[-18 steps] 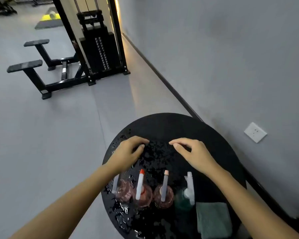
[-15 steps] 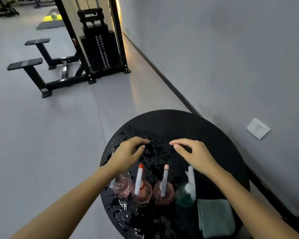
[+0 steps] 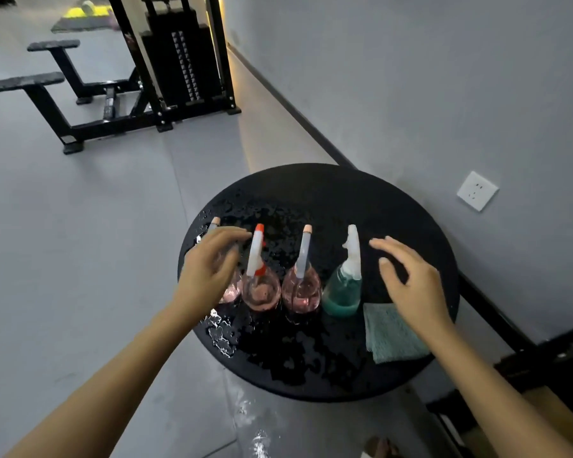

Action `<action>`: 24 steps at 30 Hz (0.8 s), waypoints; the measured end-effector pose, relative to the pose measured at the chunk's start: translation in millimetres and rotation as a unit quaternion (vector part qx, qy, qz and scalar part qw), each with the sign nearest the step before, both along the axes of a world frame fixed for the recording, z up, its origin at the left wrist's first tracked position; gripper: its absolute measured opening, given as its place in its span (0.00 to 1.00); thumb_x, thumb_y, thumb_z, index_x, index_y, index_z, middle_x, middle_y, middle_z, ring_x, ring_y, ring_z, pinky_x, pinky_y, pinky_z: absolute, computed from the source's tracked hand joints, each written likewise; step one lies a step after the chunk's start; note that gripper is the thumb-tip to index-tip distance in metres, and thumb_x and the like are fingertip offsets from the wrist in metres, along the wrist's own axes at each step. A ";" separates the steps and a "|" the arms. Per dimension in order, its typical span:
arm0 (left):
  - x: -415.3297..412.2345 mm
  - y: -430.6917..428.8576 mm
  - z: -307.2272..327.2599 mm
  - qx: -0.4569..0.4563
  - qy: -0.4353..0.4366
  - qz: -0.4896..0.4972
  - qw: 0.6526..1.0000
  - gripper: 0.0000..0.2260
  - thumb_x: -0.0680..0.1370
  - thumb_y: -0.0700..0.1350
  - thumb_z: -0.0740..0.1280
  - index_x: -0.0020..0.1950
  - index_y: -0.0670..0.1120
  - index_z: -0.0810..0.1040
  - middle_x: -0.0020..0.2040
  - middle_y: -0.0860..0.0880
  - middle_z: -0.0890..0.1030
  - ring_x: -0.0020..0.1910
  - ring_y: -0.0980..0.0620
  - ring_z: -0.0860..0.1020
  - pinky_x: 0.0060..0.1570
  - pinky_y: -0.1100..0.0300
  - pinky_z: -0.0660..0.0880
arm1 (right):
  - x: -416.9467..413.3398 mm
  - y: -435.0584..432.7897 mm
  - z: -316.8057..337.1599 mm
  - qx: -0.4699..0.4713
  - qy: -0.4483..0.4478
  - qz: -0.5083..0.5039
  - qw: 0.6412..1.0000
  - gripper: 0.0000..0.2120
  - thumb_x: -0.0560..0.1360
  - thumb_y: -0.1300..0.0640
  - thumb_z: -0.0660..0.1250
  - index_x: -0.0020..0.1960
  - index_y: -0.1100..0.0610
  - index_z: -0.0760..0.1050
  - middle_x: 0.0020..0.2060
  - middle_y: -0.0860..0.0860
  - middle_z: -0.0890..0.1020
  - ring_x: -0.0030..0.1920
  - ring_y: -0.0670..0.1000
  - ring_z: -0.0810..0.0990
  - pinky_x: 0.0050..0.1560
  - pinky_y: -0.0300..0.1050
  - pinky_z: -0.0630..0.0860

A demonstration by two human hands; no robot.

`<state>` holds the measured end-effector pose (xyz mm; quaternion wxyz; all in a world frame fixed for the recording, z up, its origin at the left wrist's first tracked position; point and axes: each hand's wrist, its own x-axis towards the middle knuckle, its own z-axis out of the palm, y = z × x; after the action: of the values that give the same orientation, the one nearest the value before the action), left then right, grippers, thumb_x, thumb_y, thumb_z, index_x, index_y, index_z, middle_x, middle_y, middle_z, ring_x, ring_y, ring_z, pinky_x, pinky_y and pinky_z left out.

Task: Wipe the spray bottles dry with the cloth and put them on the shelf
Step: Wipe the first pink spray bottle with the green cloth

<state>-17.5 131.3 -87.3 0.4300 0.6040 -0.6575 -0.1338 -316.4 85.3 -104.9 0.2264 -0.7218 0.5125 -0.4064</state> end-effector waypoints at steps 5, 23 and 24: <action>26.3 34.0 -31.6 0.033 0.020 0.071 0.997 0.10 0.78 0.36 0.66 0.58 0.45 0.79 0.55 0.49 0.77 0.55 0.52 0.77 0.58 0.54 0.75 | -40.4 28.6 -60.3 0.102 0.090 -0.025 0.990 0.16 0.78 0.66 0.64 0.64 0.57 0.77 0.64 0.54 0.77 0.69 0.53 0.71 0.65 0.43 0.66; 69.1 -6.8 -117.2 0.234 0.103 0.050 0.965 0.37 0.70 0.45 0.76 0.74 0.49 0.61 0.68 0.52 0.69 0.65 0.57 0.69 0.62 0.64 0.71 | -41.1 25.5 -182.5 0.196 0.413 -0.018 0.889 0.35 0.73 0.31 0.33 0.77 0.42 0.38 0.77 0.39 0.38 0.76 0.44 0.31 0.71 0.68 0.38; 71.5 -10.4 -118.4 0.245 0.103 0.044 0.963 0.38 0.69 0.47 0.77 0.74 0.49 0.61 0.67 0.52 0.71 0.64 0.57 0.70 0.63 0.61 0.71 | -41.0 25.2 -182.8 0.192 0.405 -0.021 0.894 0.33 0.74 0.32 0.33 0.77 0.41 0.40 0.77 0.39 0.40 0.76 0.43 0.32 0.71 0.68 0.39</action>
<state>54.1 120.9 -205.7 0.3399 0.7023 -0.5292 -0.3333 -357.4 110.5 -287.7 0.1252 -0.7553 0.6429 0.0229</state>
